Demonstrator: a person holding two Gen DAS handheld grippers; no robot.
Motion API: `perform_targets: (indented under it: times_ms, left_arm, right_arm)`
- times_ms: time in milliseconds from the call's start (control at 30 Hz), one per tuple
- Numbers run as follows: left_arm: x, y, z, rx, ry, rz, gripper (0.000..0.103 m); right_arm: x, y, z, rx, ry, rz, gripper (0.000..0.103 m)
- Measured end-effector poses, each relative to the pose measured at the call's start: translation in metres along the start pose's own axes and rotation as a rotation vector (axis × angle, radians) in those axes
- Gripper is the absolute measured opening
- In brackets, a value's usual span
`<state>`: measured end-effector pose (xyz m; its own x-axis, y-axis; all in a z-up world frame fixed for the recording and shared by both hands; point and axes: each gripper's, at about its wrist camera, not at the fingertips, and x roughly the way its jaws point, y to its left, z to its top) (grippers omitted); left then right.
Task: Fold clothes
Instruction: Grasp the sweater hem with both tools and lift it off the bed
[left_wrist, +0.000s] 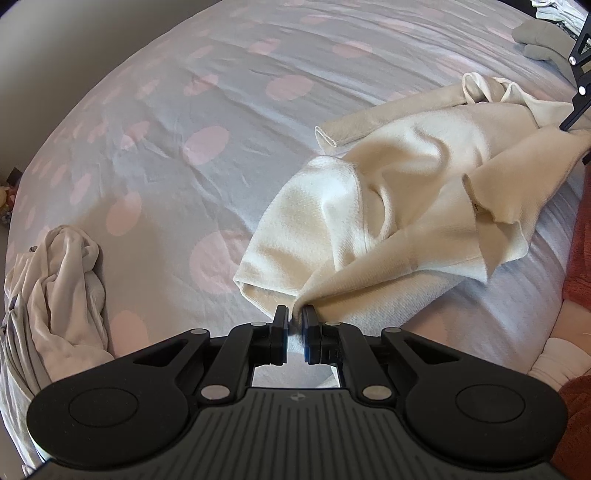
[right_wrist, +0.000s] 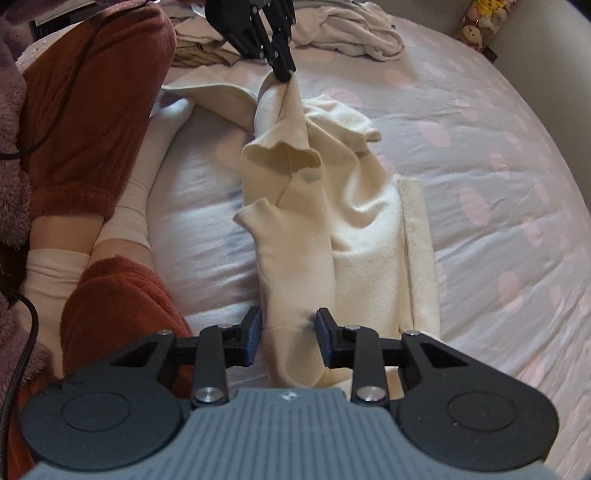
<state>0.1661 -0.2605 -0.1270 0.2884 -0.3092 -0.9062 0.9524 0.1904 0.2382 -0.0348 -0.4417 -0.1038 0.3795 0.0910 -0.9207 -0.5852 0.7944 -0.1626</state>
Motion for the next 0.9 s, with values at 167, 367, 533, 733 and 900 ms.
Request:
perform_targets:
  times_ms: [167,367,533,733,900]
  left_arm:
    - [-0.005,-0.001,-0.001,-0.011,-0.016,0.006,0.006]
    - [-0.045,-0.003,0.003,-0.027,-0.091,0.040,0.006]
    - [-0.104,-0.014,0.008,-0.025,-0.209,0.084,0.006]
    - [-0.201,-0.016,0.020,-0.079,-0.399,0.190,0.005]
    - [-0.292,-0.009,0.033,-0.141,-0.576,0.307,0.005]
  right_arm:
    - [-0.005,-0.001,-0.002,0.045,0.010,-0.002,0.009]
    - [-0.033,0.009,-0.004,0.026,0.035,-0.224,0.008]
    - [-0.085,-0.004,-0.004,0.124,-0.054,-0.524,0.007]
    - [-0.174,0.001,0.001,0.152,-0.296,-0.867,0.007]
    - [-0.248,0.007,0.020,0.165,-0.454,-1.047,0.007]
